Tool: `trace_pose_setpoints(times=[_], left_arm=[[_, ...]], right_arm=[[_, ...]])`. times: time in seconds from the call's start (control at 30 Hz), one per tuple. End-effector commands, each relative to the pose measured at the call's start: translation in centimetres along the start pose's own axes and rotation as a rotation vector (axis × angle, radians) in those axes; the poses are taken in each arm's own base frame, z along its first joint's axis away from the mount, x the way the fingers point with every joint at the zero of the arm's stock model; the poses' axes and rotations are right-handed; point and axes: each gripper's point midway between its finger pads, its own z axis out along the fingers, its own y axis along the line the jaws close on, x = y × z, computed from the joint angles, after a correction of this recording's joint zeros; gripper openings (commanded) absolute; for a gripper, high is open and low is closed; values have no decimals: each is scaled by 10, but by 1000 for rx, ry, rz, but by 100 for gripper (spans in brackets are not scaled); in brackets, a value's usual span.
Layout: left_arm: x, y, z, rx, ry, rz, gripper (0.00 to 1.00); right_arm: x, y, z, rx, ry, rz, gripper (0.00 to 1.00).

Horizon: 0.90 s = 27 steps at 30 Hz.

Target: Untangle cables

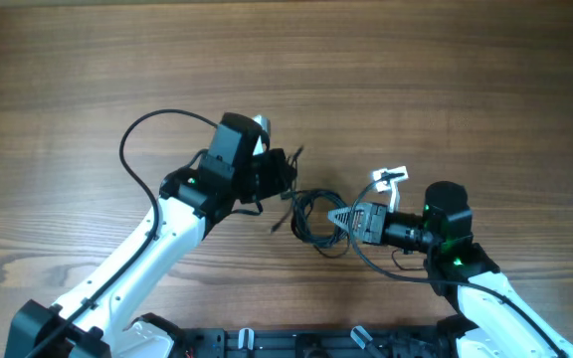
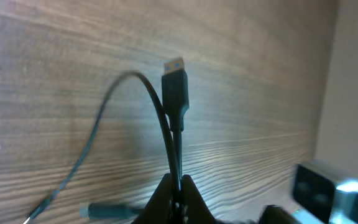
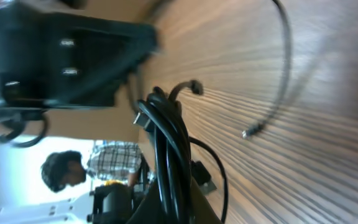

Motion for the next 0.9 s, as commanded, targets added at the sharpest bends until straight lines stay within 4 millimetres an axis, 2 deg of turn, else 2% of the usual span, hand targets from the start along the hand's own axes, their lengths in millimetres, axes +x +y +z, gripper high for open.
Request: trace_pose_setpoints(times=[0.0, 0.13, 0.37, 0.6, 0.87], left_arm=[[-12, -20, -22, 76, -67, 23, 4], [-2, -35, -30, 112, -65, 66, 4], [26, -49, -15, 53, -75, 163, 4], [51, -40, 0, -97, -119, 254, 4], [71, -28, 10, -158, -61, 274, 4]], right_arm=[[-4, -1, 0, 15, -18, 111, 5], [-10, -5, 0, 33, -54, 216, 5], [-9, -2, 0, 18, -44, 317, 5], [-5, 5, 0, -13, -10, 405, 5], [-6, 12, 0, -39, -2, 467, 5]])
